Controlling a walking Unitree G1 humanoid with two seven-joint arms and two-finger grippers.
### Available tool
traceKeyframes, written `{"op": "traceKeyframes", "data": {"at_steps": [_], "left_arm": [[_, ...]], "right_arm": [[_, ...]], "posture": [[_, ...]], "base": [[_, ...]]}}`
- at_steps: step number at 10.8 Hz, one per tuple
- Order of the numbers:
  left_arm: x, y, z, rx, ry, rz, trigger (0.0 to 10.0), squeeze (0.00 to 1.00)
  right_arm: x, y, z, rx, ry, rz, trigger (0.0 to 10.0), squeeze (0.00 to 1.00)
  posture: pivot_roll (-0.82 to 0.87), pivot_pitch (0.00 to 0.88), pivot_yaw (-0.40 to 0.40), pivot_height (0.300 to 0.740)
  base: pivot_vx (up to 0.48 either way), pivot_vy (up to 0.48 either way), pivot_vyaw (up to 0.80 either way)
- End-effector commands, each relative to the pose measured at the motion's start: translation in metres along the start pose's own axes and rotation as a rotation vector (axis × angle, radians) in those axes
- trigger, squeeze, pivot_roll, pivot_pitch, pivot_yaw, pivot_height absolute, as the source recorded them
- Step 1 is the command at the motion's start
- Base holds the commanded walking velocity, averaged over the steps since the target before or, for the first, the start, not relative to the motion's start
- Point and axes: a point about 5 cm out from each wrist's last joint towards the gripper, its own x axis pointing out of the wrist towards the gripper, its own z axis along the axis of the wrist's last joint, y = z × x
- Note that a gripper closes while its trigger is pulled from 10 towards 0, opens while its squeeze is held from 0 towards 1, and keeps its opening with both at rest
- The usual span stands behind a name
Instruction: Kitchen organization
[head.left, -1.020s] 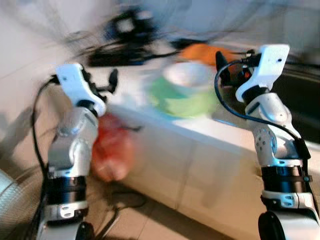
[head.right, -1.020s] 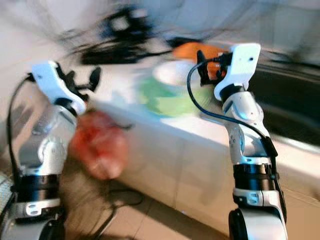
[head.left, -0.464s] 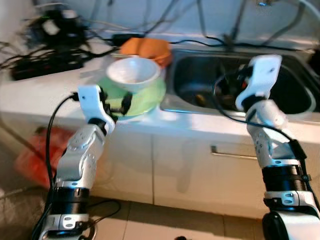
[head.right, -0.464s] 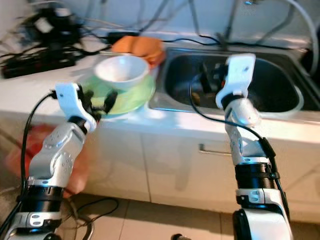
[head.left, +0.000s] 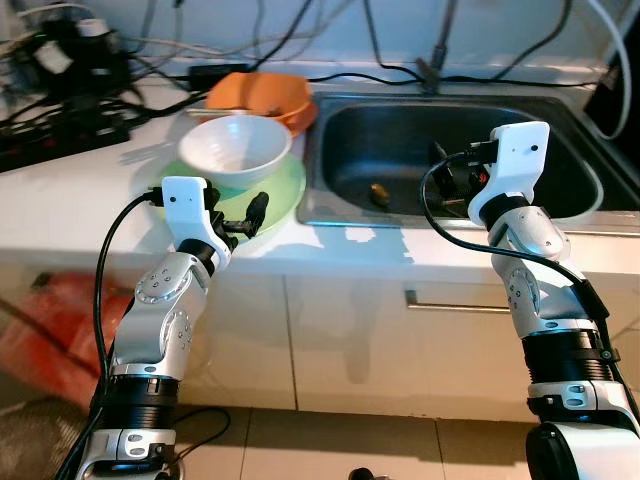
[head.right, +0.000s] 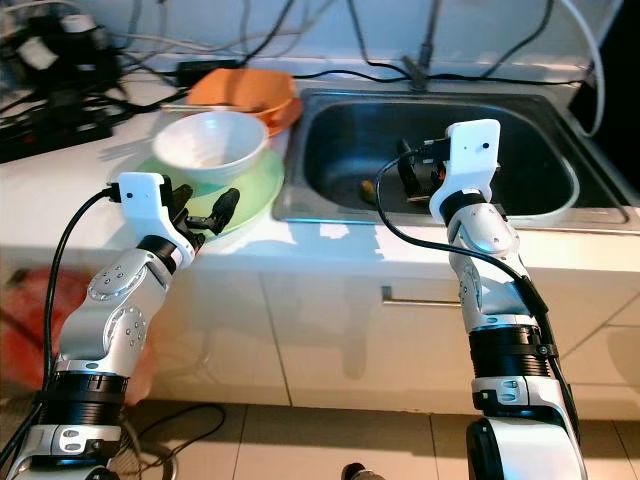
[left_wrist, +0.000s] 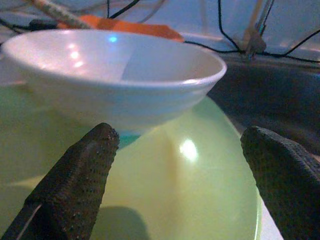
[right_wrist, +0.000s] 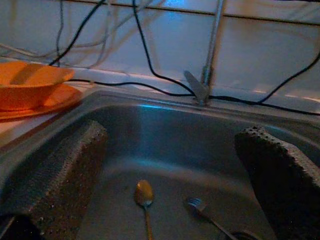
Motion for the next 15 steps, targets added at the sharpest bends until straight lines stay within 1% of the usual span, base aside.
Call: {"op": "traceKeyframes", "data": {"at_steps": [1, 6, 7, 8, 9, 10, 11, 12, 13, 14, 15], "left_arm": [[0.0, 0.001, -0.001, 0.006, 0.01, 0.0, 10.0, 0.0], [0.0, 0.001, -0.001, 0.006, 0.01, 0.0, 10.0, 0.0], [-0.023, 0.002, 0.006, 0.019, -0.079, 0.117, 10.0, 0.0], [-0.025, 0.001, 0.009, 0.016, -0.096, 0.135, 10.0, 0.0], [-0.026, -0.001, 0.01, 0.014, -0.102, 0.133, 10.0, 0.0], [-0.027, -0.004, 0.01, 0.013, -0.109, 0.135, 10.0, 0.0], [-0.031, -0.007, 0.012, 0.006, -0.12, 0.143, 10.0, 0.0], [-0.03, -0.008, 0.015, 0.005, -0.128, 0.147, 10.0, 0.0], [-0.03, -0.008, 0.016, 0.006, -0.13, 0.149, 10.0, 0.0], [-0.03, -0.008, 0.016, 0.008, -0.128, 0.151, 10.0, 0.0], [-0.029, -0.006, 0.018, 0.001, -0.137, 0.173, 10.0, 0.0]], "right_arm": [[0.0, -0.001, 0.002, -0.004, -0.008, -0.001, 10.0, 0.0], [0.0, -0.001, 0.002, -0.004, -0.008, -0.001, 10.0, 0.0], [-0.022, -0.013, -0.02, -0.018, 0.099, -0.077, 10.0, 0.0], [-0.024, -0.012, -0.022, -0.016, 0.111, -0.079, 10.0, 0.0], [-0.024, -0.008, -0.021, 0.0, 0.106, -0.055, 10.0, 0.0], [-0.024, -0.005, -0.019, -0.003, 0.099, -0.043, 10.0, 0.0], [-0.024, -0.003, -0.014, 0.011, 0.051, -0.039, 10.0, 0.0], [-0.023, -0.01, -0.011, -0.001, 0.042, -0.104, 10.0, 0.0], [-0.023, -0.01, -0.008, -0.012, 0.025, -0.098, 10.0, 0.0], [-0.024, -0.008, -0.011, 0.002, 0.074, -0.091, 10.0, 0.0], [-0.027, -0.003, -0.009, -0.007, 0.046, -0.054, 10.0, 0.0]], "posture": [[0.04, 0.0, 0.044, 0.74], [0.04, 0.0, 0.044, 0.74], [0.04, 0.0, 0.037, 0.74], [0.04, 0.0, 0.034, 0.74], [0.04, 0.0, 0.031, 0.74], [0.04, 0.0, 0.03, 0.74], [0.04, 0.0, 0.028, 0.74], [0.04, 0.0, 0.027, 0.74], [0.04, 0.0, 0.026, 0.74], [0.03, 0.0, 0.025, 0.74], [0.04, 0.0, 0.022, 0.74]], "base": [[0.0, 0.0, -0.78], [0.0, 0.0, -0.78], [0.0, 0.0, 0.0], [0.0, 0.0, 0.0], [0.0, 0.0, 0.0], [0.0, 0.0, 0.0], [0.0, 0.0, 0.0], [0.0, 0.0, 0.0], [0.0, 0.0, 0.0], [0.0, 0.0, 0.0], [0.0, 0.0, 0.0]]}}
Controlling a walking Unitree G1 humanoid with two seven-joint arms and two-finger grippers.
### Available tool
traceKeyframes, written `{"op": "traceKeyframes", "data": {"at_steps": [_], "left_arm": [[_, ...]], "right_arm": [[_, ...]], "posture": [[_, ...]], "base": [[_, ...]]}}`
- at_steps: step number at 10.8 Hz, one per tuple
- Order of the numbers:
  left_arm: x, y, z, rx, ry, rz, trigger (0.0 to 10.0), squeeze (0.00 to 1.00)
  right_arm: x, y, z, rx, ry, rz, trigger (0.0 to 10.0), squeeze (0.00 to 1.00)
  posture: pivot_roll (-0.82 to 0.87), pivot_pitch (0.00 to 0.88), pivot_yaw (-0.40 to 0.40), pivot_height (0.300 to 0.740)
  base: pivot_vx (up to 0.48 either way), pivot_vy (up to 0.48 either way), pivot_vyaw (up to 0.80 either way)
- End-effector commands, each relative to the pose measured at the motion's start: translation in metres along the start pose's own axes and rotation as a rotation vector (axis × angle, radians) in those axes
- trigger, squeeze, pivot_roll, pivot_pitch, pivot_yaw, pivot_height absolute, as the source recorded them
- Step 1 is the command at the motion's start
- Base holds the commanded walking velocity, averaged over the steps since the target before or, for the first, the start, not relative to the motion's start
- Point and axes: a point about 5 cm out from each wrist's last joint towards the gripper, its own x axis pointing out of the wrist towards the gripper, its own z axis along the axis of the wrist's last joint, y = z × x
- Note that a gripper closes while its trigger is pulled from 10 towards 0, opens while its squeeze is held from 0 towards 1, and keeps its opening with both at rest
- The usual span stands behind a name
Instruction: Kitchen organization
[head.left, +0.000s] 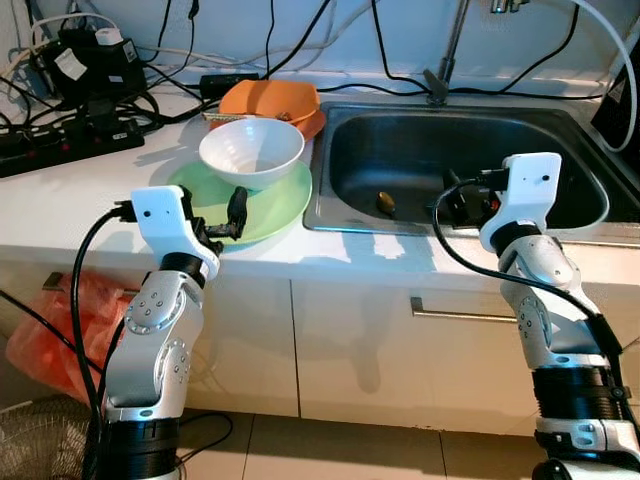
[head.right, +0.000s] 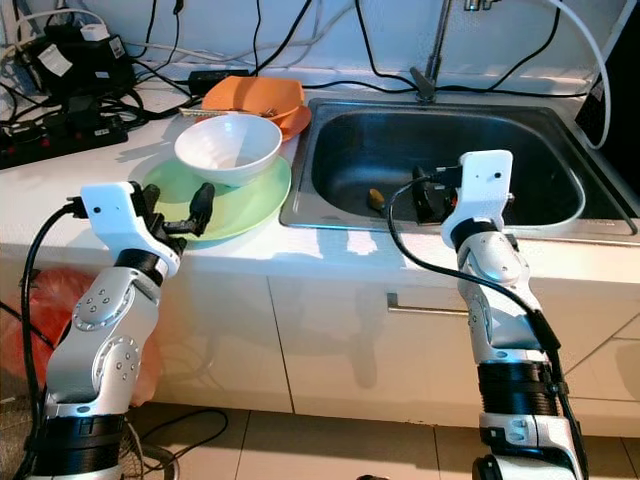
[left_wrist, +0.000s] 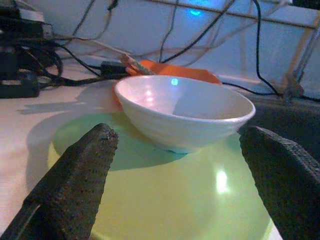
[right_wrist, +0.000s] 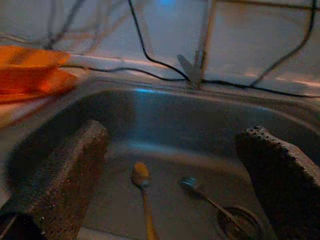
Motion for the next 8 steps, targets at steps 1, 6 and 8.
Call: {"op": "traceKeyframes", "data": {"at_steps": [1, 6, 8], "left_arm": [[0.004, -0.001, 0.013, 0.017, -0.045, 0.021, 10.0, 0.0], [0.023, -0.011, 0.045, 0.013, -0.122, -0.016, 10.0, 0.0], [0.023, -0.014, 0.05, 0.01, -0.135, -0.03, 10.0, 0.0]], "right_arm": [[-0.001, 0.007, 0.006, 0.025, -0.022, 0.031, 10.0, 0.0], [-0.001, 0.028, 0.028, 0.056, -0.1, 0.119, 10.0, 0.0], [-0.003, 0.031, 0.029, 0.061, -0.104, 0.122, 10.0, 0.0]], "posture": [[0.04, 0.0, 0.017, 0.74], [0.03, 0.0, 0.02, 0.74], [0.03, 0.0, 0.023, 0.74]], "base": [[0.0, 0.0, 0.0], [0.161, 0.0, 0.0], [0.472, 0.0, 0.0]]}}
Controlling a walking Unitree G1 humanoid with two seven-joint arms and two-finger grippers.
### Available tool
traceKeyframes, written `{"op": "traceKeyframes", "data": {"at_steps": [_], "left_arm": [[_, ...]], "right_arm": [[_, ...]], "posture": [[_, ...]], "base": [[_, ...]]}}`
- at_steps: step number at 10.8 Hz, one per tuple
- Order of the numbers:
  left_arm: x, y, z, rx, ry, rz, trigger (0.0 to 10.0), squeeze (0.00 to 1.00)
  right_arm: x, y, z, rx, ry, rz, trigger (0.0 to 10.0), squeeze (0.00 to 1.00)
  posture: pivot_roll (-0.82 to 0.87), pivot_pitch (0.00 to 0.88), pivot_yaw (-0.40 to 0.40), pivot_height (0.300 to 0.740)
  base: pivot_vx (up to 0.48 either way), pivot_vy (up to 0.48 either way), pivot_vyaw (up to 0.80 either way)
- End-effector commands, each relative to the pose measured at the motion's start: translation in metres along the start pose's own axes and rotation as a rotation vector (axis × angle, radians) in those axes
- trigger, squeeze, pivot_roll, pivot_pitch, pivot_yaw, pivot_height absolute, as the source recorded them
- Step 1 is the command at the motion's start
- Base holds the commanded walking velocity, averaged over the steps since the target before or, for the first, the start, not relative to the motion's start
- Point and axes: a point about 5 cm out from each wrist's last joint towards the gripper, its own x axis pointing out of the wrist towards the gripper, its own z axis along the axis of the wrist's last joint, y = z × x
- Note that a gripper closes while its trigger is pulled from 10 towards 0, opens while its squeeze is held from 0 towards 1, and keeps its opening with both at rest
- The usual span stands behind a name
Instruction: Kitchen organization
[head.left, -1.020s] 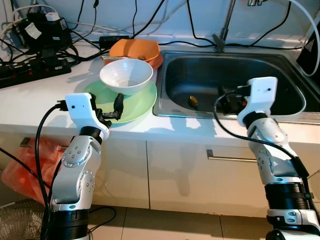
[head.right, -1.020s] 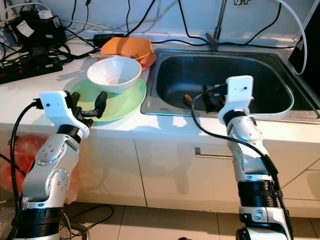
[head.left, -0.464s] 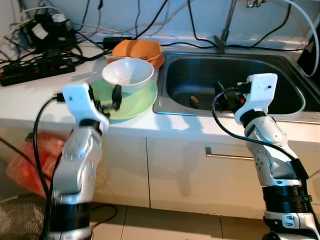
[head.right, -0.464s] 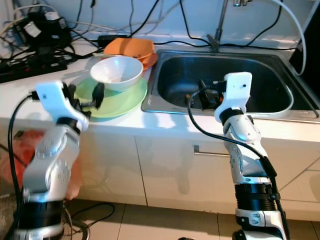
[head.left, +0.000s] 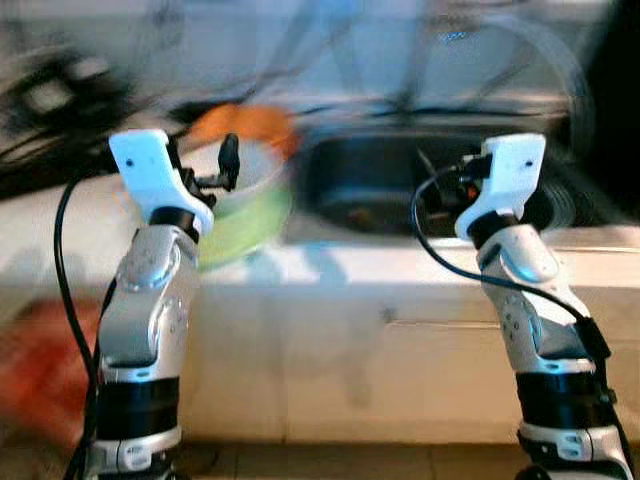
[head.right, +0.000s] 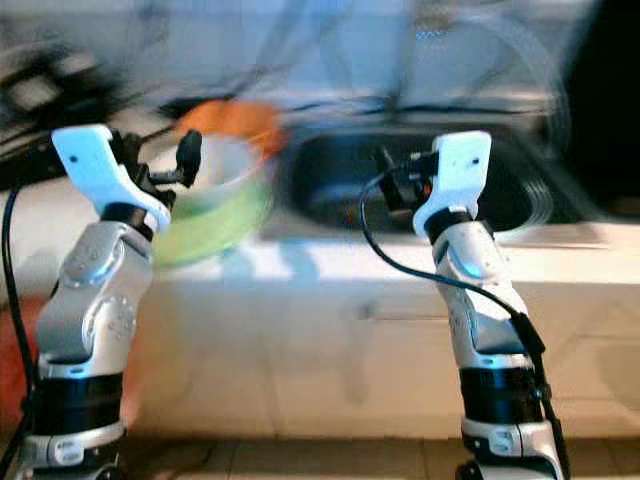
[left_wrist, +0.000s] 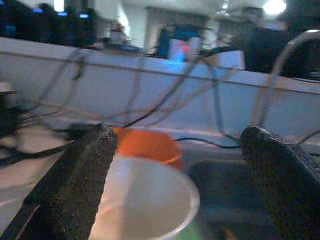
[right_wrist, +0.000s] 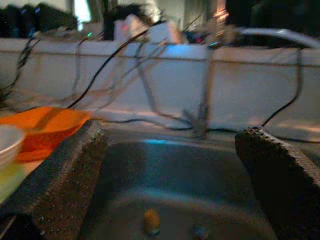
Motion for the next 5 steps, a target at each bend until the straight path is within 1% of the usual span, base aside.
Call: {"op": "traceKeyframes", "data": {"at_steps": [1, 2, 3, 4, 5], "left_arm": [[0.0019, -0.0059, 0.0092, 0.016, -0.026, -0.024, 10.0, 0.0], [0.0014, -0.0065, 0.0094, 0.017, -0.026, -0.023, 10.0, 0.0], [0.0006, -0.0062, 0.01, 0.018, -0.027, -0.017, 10.0, 0.0], [-0.0005, -0.007, 0.013, 0.019, -0.048, -0.021, 10.0, 0.0], [-0.0021, -0.0072, 0.0141, 0.034, -0.049, -0.008, 10.0, 0.0]], "right_arm": [[0.0002, 0.0004, 0.0043, -0.002, -0.009, -0.001, 10.0, 0.0], [0.0003, 0.001, 0.0056, -0.002, -0.014, 0.003, 10.0, 0.0], [0.0001, 0.002, 0.0063, -0.001, -0.018, 0.009, 10.0, 0.0], [-0.0002, 0.0028, 0.006, -0.003, -0.016, 0.014, 10.0, 0.0], [-0.0007, 0.0041, 0.0058, -0.003, -0.019, 0.024, 10.0, 0.0]], "posture": [[0.03, 0.0, 0.024, 0.74], [0.04, 0.0, 0.025, 0.74], [0.04, 0.0, 0.025, 0.74], [0.04, 0.0, 0.025, 0.74], [0.04, 0.0, 0.025, 0.74]], "base": [[0.472, 0.0, 0.0], [0.472, 0.0, 0.0], [0.0, 0.0, 0.0], [0.0, 0.0, 0.0], [0.0, 0.0, 0.0]]}}
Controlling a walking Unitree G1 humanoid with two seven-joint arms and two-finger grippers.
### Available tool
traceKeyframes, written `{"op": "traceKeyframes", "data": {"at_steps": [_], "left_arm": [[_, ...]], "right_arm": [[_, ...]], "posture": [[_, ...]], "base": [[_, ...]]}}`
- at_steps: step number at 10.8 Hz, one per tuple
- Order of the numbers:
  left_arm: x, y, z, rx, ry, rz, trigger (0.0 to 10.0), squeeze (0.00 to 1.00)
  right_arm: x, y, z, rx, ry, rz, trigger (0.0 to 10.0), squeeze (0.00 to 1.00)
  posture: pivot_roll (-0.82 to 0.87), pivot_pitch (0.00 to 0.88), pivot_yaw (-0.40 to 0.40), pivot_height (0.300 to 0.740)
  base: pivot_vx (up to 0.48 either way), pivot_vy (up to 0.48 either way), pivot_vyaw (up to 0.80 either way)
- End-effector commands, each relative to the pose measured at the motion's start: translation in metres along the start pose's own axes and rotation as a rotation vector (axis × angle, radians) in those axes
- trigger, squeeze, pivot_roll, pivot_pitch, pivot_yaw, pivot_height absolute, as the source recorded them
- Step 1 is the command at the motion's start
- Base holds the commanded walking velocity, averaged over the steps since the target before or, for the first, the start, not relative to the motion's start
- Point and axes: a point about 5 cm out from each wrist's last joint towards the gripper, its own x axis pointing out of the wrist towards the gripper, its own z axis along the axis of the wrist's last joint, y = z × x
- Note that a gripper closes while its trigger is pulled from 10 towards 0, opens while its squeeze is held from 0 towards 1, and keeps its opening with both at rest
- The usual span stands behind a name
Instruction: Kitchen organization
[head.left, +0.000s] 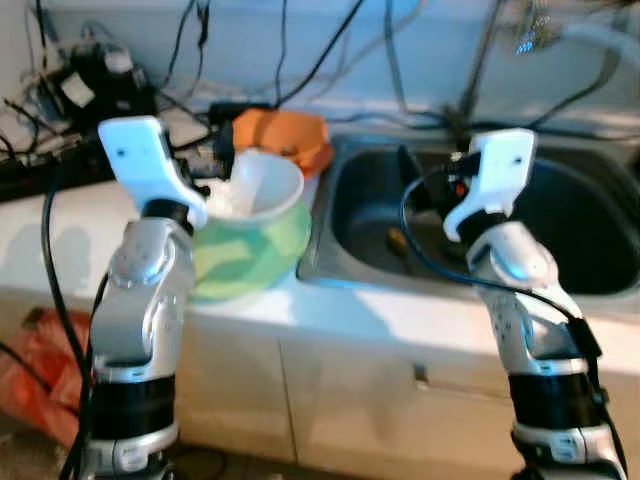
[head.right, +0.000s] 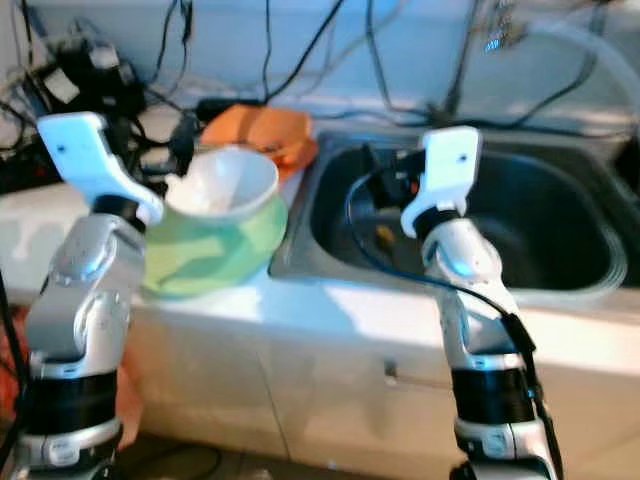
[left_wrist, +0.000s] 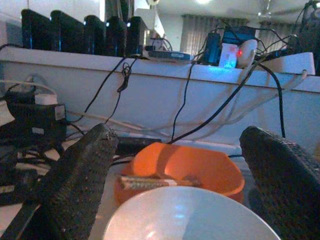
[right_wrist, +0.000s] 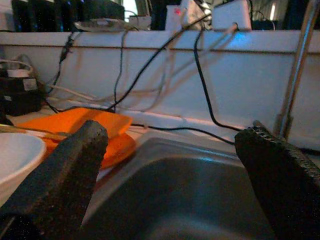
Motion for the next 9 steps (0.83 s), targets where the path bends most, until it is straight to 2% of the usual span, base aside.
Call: {"op": "traceKeyframes", "data": {"at_steps": [1, 4, 5, 7, 9], "left_arm": [[-0.002, -0.006, 0.002, 0.015, -0.006, -0.014, 10.0, 0.0], [-0.009, -0.013, -0.006, 0.011, 0.045, -0.028, 10.0, 0.0], [-0.011, -0.014, -0.01, 0.077, 0.102, -0.043, 10.0, 0.0], [-0.018, -0.015, -0.015, 0.183, 0.165, -0.161, 10.0, 0.0], [-0.012, -0.002, -0.017, 0.197, 0.205, -0.13, 10.0, 0.0]], "right_arm": [[-0.002, -0.005, 0.004, -0.003, -0.008, -0.01, 10.0, 0.0], [-0.002, -0.005, 0.001, -0.03, 0.006, -0.027, 10.0, 0.0], [-0.002, -0.007, -0.001, -0.016, 0.016, -0.045, 10.0, 0.0], [-0.002, -0.009, -0.003, -0.003, 0.044, -0.048, 10.0, 0.0], [-0.002, -0.006, -0.002, 0.005, 0.041, -0.016, 10.0, 0.0]], "posture": [[0.04, 0.0, 0.024, 0.74], [0.04, 0.0, 0.027, 0.74], [0.04, 0.0, 0.027, 0.74], [0.04, 0.0, 0.026, 0.74], [0.05, 0.0, 0.026, 0.74]], "base": [[0.0, 0.0, 0.0], [0.0, 0.0, 0.0], [0.0, 0.0, 0.0], [0.0, 0.0, 0.0], [0.0, 0.0, 0.0]]}}
